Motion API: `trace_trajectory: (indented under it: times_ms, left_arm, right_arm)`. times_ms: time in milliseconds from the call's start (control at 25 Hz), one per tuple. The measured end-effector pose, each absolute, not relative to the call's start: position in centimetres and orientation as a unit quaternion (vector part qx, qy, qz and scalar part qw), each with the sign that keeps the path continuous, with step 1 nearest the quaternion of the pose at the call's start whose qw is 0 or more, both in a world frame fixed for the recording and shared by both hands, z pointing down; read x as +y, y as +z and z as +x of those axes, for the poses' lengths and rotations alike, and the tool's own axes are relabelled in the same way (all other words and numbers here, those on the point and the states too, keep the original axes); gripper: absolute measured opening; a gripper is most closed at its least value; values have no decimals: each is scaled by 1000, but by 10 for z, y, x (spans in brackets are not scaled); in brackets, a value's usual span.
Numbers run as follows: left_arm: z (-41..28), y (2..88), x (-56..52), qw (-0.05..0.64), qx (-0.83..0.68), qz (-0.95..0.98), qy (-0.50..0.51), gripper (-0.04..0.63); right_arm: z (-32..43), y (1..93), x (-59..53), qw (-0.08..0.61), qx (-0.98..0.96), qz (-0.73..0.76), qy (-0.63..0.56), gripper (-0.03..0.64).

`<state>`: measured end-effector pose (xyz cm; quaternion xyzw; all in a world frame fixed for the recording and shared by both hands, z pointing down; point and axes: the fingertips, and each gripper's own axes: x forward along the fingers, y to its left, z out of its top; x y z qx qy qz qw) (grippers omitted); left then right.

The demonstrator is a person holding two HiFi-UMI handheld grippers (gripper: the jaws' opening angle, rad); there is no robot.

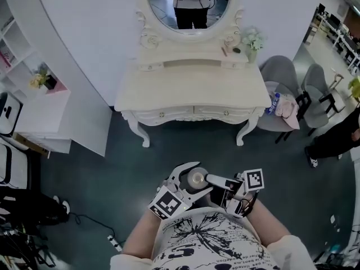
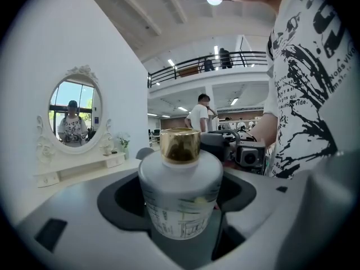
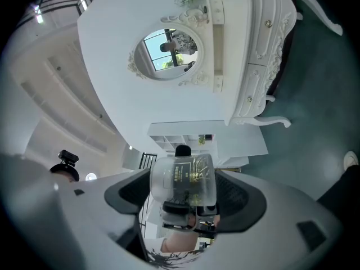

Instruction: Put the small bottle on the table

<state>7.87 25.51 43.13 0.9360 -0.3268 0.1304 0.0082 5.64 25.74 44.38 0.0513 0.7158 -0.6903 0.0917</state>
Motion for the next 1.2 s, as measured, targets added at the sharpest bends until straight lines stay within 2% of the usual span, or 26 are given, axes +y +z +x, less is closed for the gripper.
trace_trajectory:
  times_ms: [440,1200]
  left_arm:
    - [11,430,170,13,-330,935,131,350]
    - [-4,433,-67,13,-376,916,137,351]
  right_arm:
    - [-12,441,172,92,716,54,-690,368]
    - [-25,444,-63,75,714,83,-691,368]
